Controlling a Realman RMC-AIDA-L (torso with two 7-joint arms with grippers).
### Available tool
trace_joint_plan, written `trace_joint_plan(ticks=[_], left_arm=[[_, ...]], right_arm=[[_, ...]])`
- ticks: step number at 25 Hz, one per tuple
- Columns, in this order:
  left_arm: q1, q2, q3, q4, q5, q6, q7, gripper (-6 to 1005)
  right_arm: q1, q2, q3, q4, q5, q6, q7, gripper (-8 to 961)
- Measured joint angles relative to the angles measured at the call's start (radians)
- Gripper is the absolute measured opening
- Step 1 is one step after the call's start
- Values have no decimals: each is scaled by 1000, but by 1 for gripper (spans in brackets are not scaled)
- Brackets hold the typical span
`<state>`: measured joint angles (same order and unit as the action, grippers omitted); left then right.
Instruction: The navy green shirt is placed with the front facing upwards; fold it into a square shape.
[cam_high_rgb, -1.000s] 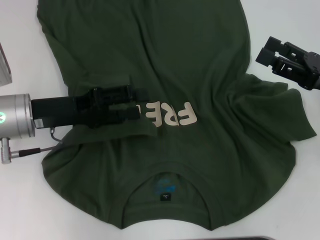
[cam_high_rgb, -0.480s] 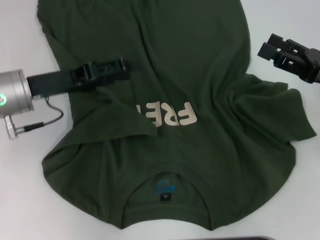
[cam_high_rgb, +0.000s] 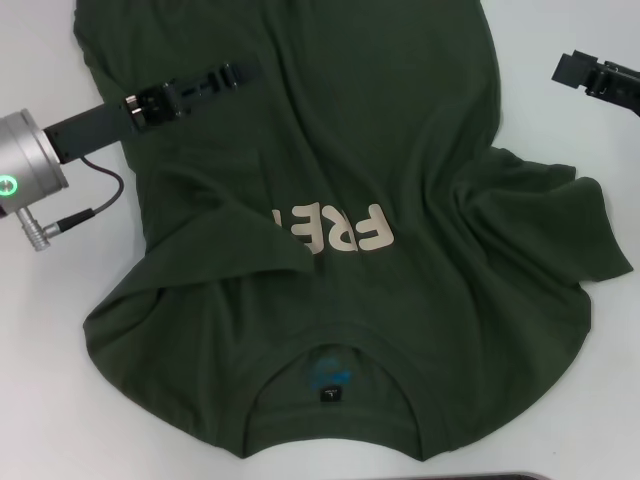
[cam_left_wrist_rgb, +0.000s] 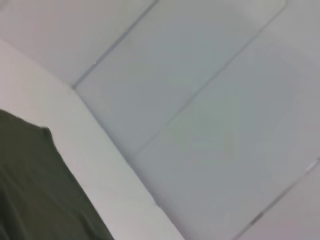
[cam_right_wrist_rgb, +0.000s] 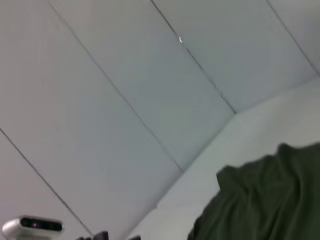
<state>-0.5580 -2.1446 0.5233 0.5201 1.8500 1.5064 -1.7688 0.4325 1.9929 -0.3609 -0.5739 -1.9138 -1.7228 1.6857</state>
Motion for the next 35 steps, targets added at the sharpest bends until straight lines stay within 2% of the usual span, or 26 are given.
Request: trace_joint_plan(ticks=[4,12,16,21,27,31,35], left_arm=[[1,-6,-2,-3,-8,-21,39,800],[19,-14,-9,1,-35,4,156,801],[31,-11,-16,1,-46,-1,171,802],[47,6,-40,3,-50,-51,212,859],[74,25,-48,5,-50,-47,327,886],[84,28,-48,5,-51,-21,343,895],[84,25,-48,4,-51,-10,344,889]], right_arm=[[36,-19,-44,-6,-28,7,90,905],[136,-9,-187,-8,-48,106,219,905],[152,-1,-203,-4,-48,150,239,905],[130,-7,-200,-3,-48,178,259,904],[85,-37,-204,-9,-98,204,354,904],[51,-57,-200,-34,-194,217,447,904],[-8,-65,-184,-121,-248,199,538,904]])
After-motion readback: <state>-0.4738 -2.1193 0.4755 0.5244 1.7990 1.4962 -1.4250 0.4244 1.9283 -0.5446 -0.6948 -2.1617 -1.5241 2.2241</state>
